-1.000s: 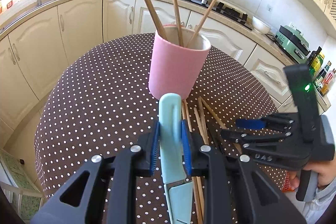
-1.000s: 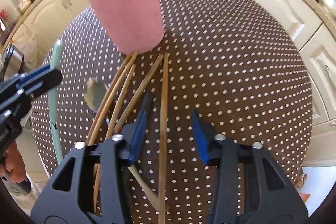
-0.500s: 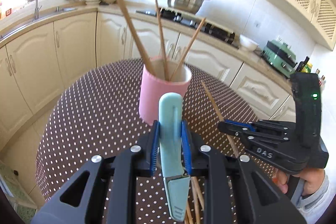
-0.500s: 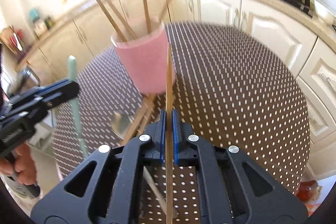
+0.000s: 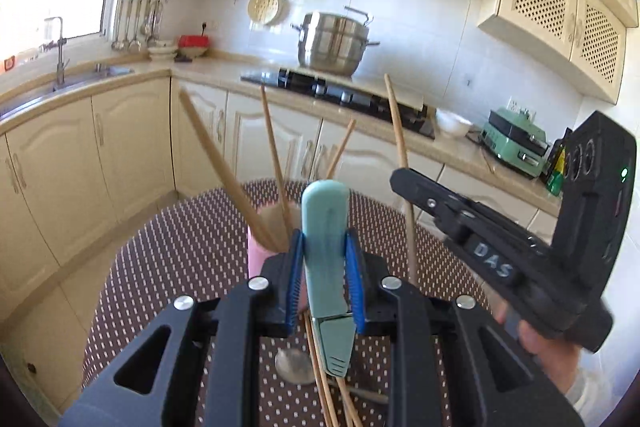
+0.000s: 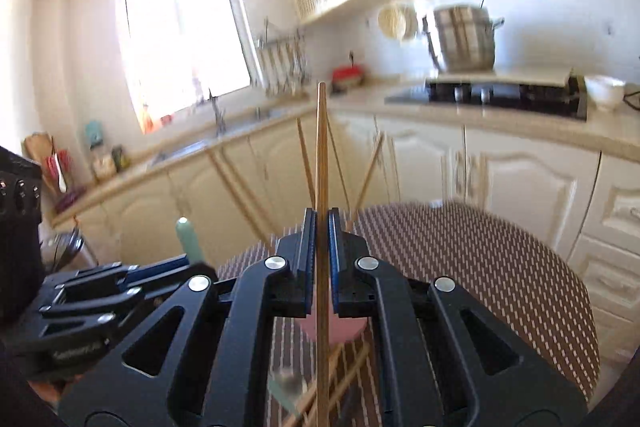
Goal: Organize utensils
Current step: 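Drop the knife into the pink cup with the left tool while the right tool drops its chopstick in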
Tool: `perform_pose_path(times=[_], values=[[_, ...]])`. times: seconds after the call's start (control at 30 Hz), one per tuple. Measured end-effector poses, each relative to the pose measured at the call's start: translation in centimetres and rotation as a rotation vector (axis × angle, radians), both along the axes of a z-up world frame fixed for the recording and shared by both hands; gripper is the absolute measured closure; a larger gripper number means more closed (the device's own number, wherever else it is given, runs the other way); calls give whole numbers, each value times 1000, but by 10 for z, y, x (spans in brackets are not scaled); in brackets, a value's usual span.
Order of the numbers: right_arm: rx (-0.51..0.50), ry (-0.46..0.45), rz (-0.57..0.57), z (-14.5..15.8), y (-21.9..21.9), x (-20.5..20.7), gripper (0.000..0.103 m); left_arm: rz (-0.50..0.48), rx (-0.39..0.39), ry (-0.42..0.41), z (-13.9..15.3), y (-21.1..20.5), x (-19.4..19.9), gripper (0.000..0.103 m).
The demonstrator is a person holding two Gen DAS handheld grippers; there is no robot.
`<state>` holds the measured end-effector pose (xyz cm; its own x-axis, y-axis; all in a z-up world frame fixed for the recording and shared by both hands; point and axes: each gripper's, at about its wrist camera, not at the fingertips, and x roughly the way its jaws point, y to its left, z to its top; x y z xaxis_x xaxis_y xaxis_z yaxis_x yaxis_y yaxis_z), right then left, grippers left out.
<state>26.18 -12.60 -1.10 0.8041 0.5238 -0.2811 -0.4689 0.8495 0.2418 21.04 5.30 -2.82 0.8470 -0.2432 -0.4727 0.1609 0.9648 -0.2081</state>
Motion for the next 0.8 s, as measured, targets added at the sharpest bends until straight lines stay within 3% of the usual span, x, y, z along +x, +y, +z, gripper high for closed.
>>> perform_pose_path(times=[0.3,0.5,0.63,0.8], values=[[150,-202,-73,28,10,26,96,86,8,-177,51,7,16,83],[194,-274,-111,35,20,43,96,134,-5,-278,60,13,27,83],[197,-289,-128,24,25,48,96,151,-30,-276,45,18,45,83],[201,-293,-159,12,23,55,96,153,-26,-216,22,21,61,83]])
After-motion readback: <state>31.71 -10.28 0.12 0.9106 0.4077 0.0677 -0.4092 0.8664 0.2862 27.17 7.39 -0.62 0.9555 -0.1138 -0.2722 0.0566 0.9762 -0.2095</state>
